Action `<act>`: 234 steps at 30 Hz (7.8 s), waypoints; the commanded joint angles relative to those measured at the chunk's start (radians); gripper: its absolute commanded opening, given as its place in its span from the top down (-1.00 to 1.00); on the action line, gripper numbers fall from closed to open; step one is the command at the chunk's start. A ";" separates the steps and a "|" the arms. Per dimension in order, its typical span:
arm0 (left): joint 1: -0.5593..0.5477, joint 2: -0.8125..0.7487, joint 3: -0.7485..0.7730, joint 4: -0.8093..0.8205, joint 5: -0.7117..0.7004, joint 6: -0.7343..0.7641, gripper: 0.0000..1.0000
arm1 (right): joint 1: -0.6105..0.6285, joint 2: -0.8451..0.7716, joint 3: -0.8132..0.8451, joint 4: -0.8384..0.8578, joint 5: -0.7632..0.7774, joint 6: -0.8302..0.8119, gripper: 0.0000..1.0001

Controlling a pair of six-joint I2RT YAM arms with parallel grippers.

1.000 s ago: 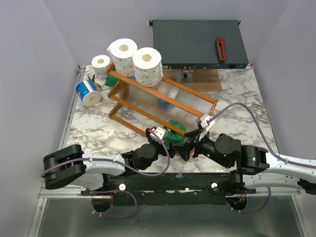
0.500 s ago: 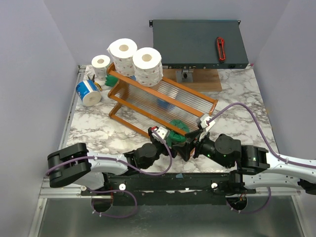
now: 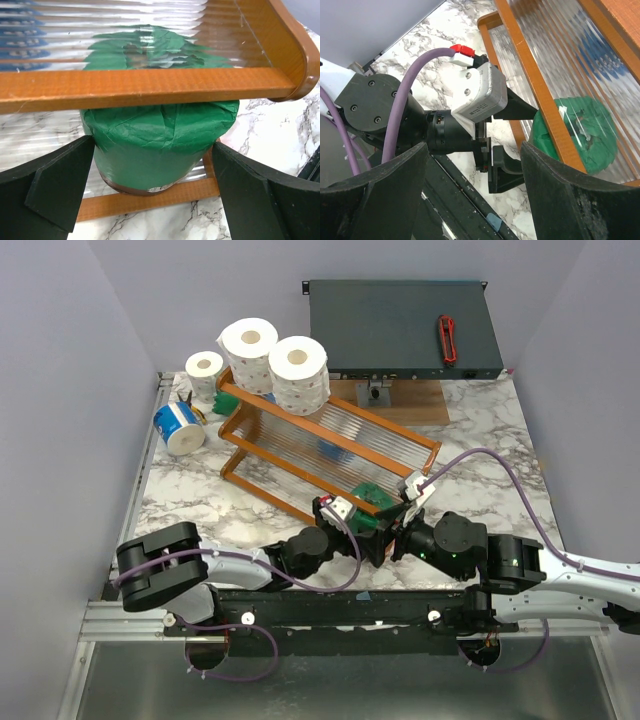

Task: Place and organize the paper towels onto the shelf
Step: Adjust the paper towel on the shelf, then adjust the shelf at the center of the board.

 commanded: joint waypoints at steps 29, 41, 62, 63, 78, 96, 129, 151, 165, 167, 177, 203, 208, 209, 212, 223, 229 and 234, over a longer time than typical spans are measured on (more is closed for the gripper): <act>0.028 0.085 0.053 0.070 0.053 0.014 -0.97 | -0.002 0.073 0.054 -0.030 -0.020 0.001 -0.55; 0.027 -0.044 -0.027 0.022 0.054 -0.010 -0.97 | -0.002 0.058 0.069 -0.011 -0.020 0.005 -0.62; 0.054 -0.596 -0.028 -0.820 -0.219 -0.375 -0.97 | -0.002 -0.023 0.046 0.006 0.076 0.022 -0.75; 0.075 -0.637 -0.020 -0.887 -0.226 -0.425 -0.97 | -0.003 -0.021 0.041 0.011 0.094 0.027 -0.75; 0.575 -0.779 0.211 -1.292 0.130 -0.481 -0.97 | -0.001 -0.011 0.045 -0.015 0.255 0.096 -0.74; 0.833 -0.707 0.100 -0.862 0.611 -0.681 -0.92 | -0.002 0.011 0.072 -0.148 0.394 0.234 -0.68; 1.020 -0.255 -0.031 -0.144 0.711 -1.021 -0.06 | -0.002 -0.051 0.064 -0.148 0.352 0.194 -0.67; 0.971 -0.158 -0.074 0.065 0.746 -1.056 1.00 | -0.002 -0.015 0.093 -0.144 0.348 0.175 -0.67; 0.838 -0.132 -0.131 0.189 0.675 -1.096 1.00 | -0.002 -0.003 0.092 -0.145 0.365 0.176 -0.67; 0.814 -0.149 -0.135 0.166 0.653 -1.089 1.00 | -0.002 -0.003 0.080 -0.152 0.389 0.180 -0.68; 0.752 -0.210 -0.190 0.136 0.579 -1.087 1.00 | -0.002 0.004 0.047 -0.271 0.506 0.286 -0.69; 0.564 -0.077 -0.201 0.216 0.499 -1.102 1.00 | -0.003 0.049 -0.007 -0.211 0.447 0.368 -0.76; 0.564 -0.089 -0.224 0.230 0.486 -1.103 1.00 | -0.003 0.054 0.012 -0.225 0.451 0.339 -0.76; 0.563 -0.105 -0.229 0.218 0.477 -1.096 1.00 | -0.003 0.055 0.017 -0.230 0.447 0.337 -0.76; 0.567 -0.169 -0.233 0.132 0.456 -1.059 1.00 | -0.004 0.069 0.047 -0.223 0.381 0.300 -0.79; 0.587 -0.465 -0.242 -0.281 0.349 -0.966 -0.23 | -0.004 0.191 0.147 -0.208 0.280 0.321 -0.90; 0.636 -0.545 -0.258 -0.338 0.378 -0.937 -0.33 | -0.003 0.012 0.063 -0.066 0.252 0.461 -1.00; 0.691 -0.541 -0.249 -0.329 0.436 -0.923 -0.35 | -0.004 -0.153 -0.058 -0.032 0.313 0.595 -1.00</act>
